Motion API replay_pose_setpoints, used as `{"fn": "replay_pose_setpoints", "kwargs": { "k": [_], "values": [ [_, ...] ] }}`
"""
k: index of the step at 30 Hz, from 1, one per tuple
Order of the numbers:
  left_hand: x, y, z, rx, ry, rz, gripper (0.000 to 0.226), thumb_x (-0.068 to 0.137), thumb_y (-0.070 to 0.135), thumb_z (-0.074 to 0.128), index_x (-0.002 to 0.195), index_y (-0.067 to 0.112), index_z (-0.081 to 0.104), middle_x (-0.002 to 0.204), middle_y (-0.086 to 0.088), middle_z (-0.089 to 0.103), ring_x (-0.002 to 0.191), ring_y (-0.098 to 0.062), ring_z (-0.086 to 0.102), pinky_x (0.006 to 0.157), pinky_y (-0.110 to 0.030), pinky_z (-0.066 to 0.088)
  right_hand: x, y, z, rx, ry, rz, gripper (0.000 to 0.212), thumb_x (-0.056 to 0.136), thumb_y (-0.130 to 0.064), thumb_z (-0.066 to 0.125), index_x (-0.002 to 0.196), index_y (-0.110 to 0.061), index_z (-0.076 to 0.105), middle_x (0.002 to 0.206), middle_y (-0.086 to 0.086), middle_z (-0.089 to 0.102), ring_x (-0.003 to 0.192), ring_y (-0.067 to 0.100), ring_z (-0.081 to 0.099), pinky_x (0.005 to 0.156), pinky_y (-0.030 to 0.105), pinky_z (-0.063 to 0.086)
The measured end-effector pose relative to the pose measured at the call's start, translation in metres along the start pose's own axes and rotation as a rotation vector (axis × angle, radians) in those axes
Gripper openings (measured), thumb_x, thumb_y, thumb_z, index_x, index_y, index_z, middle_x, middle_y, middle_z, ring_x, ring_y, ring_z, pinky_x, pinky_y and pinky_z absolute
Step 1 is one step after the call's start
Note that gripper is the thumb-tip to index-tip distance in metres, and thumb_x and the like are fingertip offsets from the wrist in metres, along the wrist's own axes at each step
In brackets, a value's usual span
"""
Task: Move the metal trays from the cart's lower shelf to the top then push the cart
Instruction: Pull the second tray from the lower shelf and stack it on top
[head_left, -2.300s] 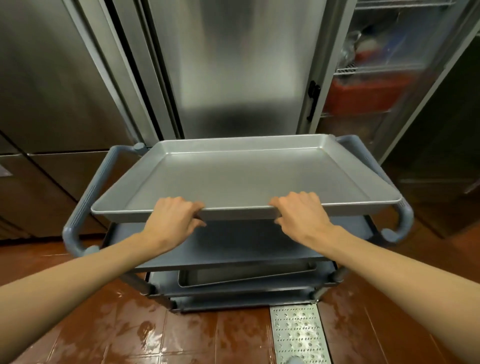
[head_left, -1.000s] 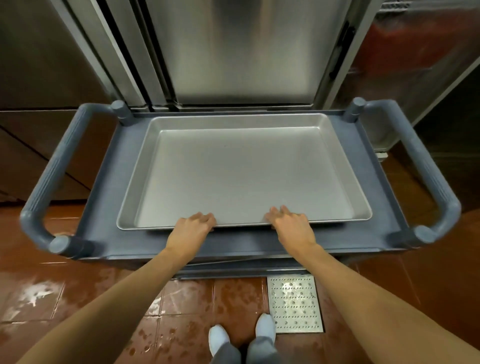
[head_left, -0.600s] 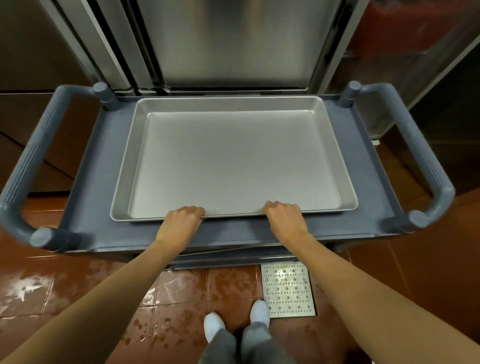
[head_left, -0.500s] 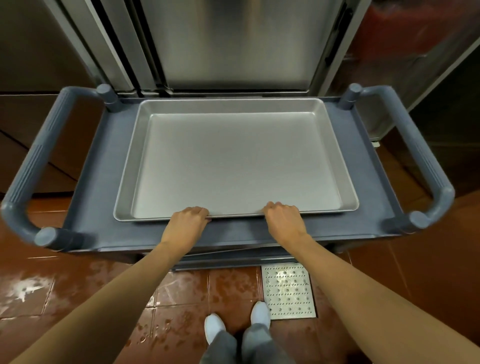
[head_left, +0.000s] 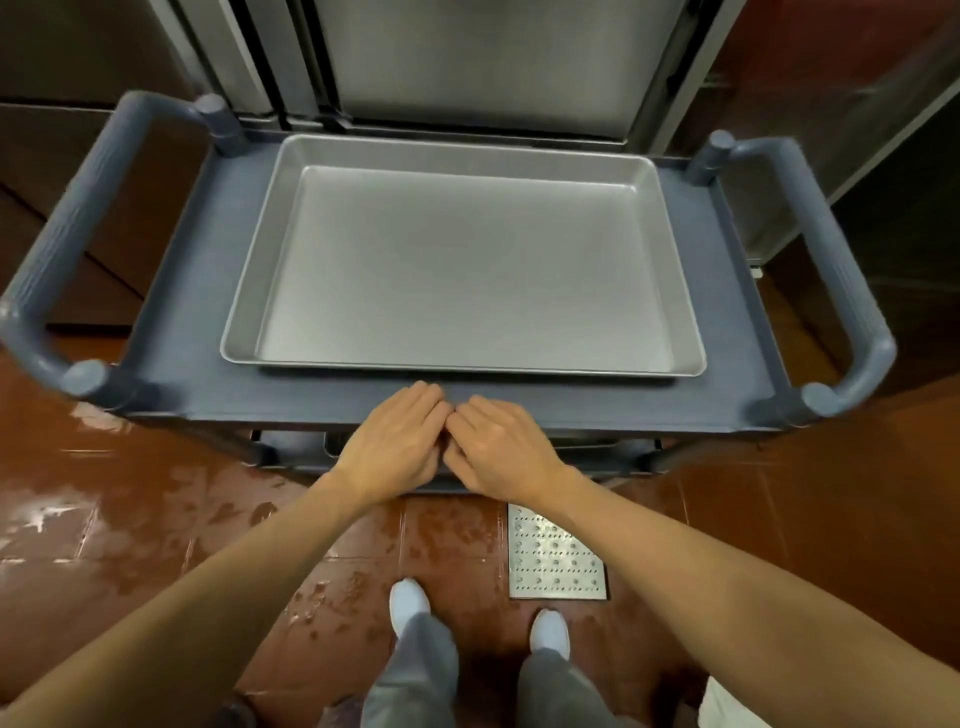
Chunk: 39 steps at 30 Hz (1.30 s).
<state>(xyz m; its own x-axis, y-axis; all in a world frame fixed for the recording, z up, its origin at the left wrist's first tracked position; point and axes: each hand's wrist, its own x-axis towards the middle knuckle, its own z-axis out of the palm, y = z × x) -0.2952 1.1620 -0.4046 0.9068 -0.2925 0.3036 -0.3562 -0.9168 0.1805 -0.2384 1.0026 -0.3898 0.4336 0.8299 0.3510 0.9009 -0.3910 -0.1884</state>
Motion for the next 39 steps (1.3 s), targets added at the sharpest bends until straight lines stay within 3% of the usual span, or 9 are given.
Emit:
{"fn": "replay_pose_setpoints", "kwargs": {
  "k": [6,10,14,19,23,26,32,36,39],
  "values": [
    [-0.068,0.037,0.048,-0.098,-0.311,-0.293,0.021,0.082,0.015,0.059,0.101,0.008,0.06,0.096,-0.008,0.059,0.086,-0.027,0.06,0.071,-0.037,0.049,-0.072,0.005,0.032,0.037,-0.416,-0.1,0.016,0.086,-0.02,0.055,0.09,-0.006,0.062,0.085,0.012,0.067,0.073,0.028,0.061,0.059,0.039,0.048],
    [-0.09,0.037,0.093,-0.213,-0.442,-0.634,0.039,0.09,0.026,0.059,0.126,0.013,0.055,0.121,-0.006,0.058,0.112,-0.026,0.058,0.09,-0.037,0.047,-0.1,0.032,0.062,0.063,-0.582,0.166,0.028,0.09,-0.023,0.047,0.11,-0.008,0.059,0.104,0.011,0.064,0.09,0.027,0.062,0.072,0.041,0.053],
    [-0.093,0.016,0.143,-0.276,-0.434,-0.785,0.043,0.089,0.024,0.063,0.129,0.011,0.054,0.128,-0.011,0.056,0.114,-0.032,0.057,0.094,-0.04,0.045,-0.118,0.066,0.103,0.132,-0.629,0.47,0.033,0.087,-0.021,0.052,0.117,-0.007,0.057,0.113,0.014,0.063,0.099,0.03,0.06,0.081,0.041,0.052],
    [-0.086,-0.011,0.19,-0.287,-0.405,-0.859,0.037,0.087,0.021,0.064,0.123,0.016,0.056,0.123,-0.01,0.057,0.108,-0.03,0.058,0.094,-0.044,0.048,-0.132,0.096,0.15,0.136,-0.681,0.647,0.034,0.088,-0.02,0.057,0.119,-0.007,0.055,0.116,0.015,0.061,0.1,0.032,0.06,0.082,0.04,0.051],
    [-0.08,-0.039,0.233,-0.244,-0.417,-0.898,0.045,0.088,0.019,0.065,0.131,0.015,0.053,0.13,-0.015,0.055,0.114,-0.033,0.055,0.095,-0.045,0.047,-0.138,0.127,0.195,0.096,-0.713,0.737,0.027,0.089,-0.019,0.059,0.115,-0.009,0.057,0.104,0.014,0.064,0.087,0.027,0.061,0.071,0.032,0.046],
    [-0.077,-0.055,0.266,-0.23,-0.443,-0.901,0.051,0.087,0.019,0.065,0.135,0.017,0.048,0.134,-0.015,0.051,0.121,-0.034,0.049,0.102,-0.045,0.044,-0.142,0.149,0.226,0.047,-0.759,0.788,0.028,0.088,-0.015,0.062,0.115,-0.009,0.056,0.11,0.013,0.06,0.09,0.025,0.059,0.072,0.032,0.047],
    [-0.069,-0.068,0.305,-0.074,-0.446,-0.818,0.044,0.087,0.019,0.063,0.13,0.012,0.056,0.131,-0.018,0.051,0.123,-0.037,0.042,0.104,-0.046,0.038,-0.156,0.173,0.261,-0.293,-0.588,0.522,0.044,0.079,-0.009,0.067,0.12,-0.003,0.05,0.121,0.02,0.052,0.109,0.035,0.051,0.091,0.042,0.045],
    [-0.064,-0.071,0.312,-0.066,-0.464,-0.822,0.036,0.089,0.013,0.06,0.125,0.013,0.059,0.127,-0.017,0.051,0.121,-0.035,0.045,0.102,-0.047,0.04,-0.157,0.189,0.266,-0.322,-0.673,0.548,0.045,0.081,-0.005,0.065,0.123,-0.006,0.051,0.128,0.019,0.05,0.118,0.037,0.045,0.097,0.048,0.039],
    [-0.062,-0.072,0.317,-0.031,-0.469,-0.827,0.034,0.091,0.009,0.057,0.124,0.014,0.06,0.127,-0.016,0.053,0.12,-0.035,0.047,0.101,-0.046,0.042,-0.151,0.196,0.269,-0.304,-0.697,0.582,0.045,0.078,-0.003,0.07,0.121,-0.005,0.055,0.125,0.019,0.054,0.114,0.036,0.05,0.092,0.047,0.043]
  ]
}}
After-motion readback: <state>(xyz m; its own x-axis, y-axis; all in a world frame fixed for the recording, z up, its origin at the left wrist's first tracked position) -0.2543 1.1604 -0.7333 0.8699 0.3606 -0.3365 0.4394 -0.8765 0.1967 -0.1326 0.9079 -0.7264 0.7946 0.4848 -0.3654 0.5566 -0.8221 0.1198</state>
